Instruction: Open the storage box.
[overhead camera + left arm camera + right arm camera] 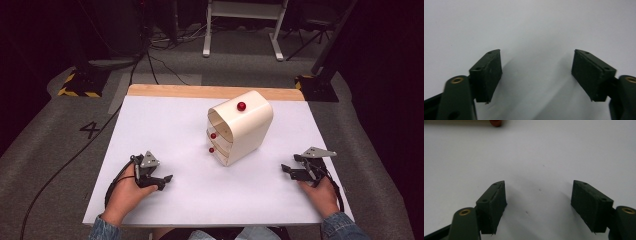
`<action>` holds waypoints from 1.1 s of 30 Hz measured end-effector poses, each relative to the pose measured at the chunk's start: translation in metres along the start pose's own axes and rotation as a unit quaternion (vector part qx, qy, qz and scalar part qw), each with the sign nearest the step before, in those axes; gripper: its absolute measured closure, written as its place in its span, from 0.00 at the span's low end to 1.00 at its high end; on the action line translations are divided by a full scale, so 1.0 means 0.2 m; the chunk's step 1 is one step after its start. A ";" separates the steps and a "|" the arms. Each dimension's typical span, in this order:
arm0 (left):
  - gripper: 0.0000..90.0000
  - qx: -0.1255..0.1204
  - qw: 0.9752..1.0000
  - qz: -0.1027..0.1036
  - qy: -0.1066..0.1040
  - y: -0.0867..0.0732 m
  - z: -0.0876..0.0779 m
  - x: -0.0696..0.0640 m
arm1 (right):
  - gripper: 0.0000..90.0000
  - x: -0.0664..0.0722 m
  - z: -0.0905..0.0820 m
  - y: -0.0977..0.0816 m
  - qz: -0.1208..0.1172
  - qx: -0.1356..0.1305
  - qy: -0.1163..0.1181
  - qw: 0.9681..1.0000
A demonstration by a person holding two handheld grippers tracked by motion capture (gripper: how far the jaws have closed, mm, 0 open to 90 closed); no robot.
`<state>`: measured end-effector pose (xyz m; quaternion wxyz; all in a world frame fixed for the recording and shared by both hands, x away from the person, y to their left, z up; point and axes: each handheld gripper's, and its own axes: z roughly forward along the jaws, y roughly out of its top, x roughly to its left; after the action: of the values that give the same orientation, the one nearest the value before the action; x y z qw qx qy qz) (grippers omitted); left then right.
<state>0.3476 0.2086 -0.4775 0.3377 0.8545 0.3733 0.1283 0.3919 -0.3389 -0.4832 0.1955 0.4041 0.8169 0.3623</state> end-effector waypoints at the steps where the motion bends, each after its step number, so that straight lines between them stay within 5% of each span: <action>1: 0.36 0.001 1.000 -0.005 -0.004 0.01 -0.01 0.00 | 0.32 0.00 0.00 0.00 0.000 0.000 0.000 1.000; 8: 0.40 -0.047 0.998 -0.002 -0.037 0.06 -0.04 -0.03 | 0.32 0.00 0.00 0.00 0.000 0.000 0.000 1.000; 11: 0.41 -0.091 0.995 -0.002 -0.052 0.10 -0.06 -0.05 | 0.32 0.00 0.00 0.00 0.000 0.000 0.000 1.000; 17: 0.45 -0.123 0.991 -0.001 -0.051 0.13 -0.05 -0.06 | 0.32 0.00 0.00 0.00 -0.001 0.000 0.000 1.000; 18: 0.46 -0.147 0.988 -0.009 -0.057 0.14 -0.04 -0.06 | 0.32 0.00 0.00 0.00 0.000 0.000 0.000 1.000; 21: 0.46 -0.175 0.982 -0.012 -0.064 0.17 -0.04 -0.08 | 0.32 0.00 0.00 0.00 0.000 0.000 0.000 1.000; 27: 0.45 -0.198 0.978 0.001 -0.065 0.23 -0.02 -0.10 | 0.32 0.00 0.00 0.00 0.000 0.000 -0.001 1.000; 33: 0.45 -0.202 0.977 0.009 -0.071 0.28 0.01 -0.10 | 0.32 0.00 0.00 0.00 0.000 0.000 -0.001 1.000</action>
<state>0.3655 0.1645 -0.4413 0.5277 0.7788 0.3075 0.1432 0.3916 -0.3386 -0.4832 0.1960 0.4040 0.8170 0.3619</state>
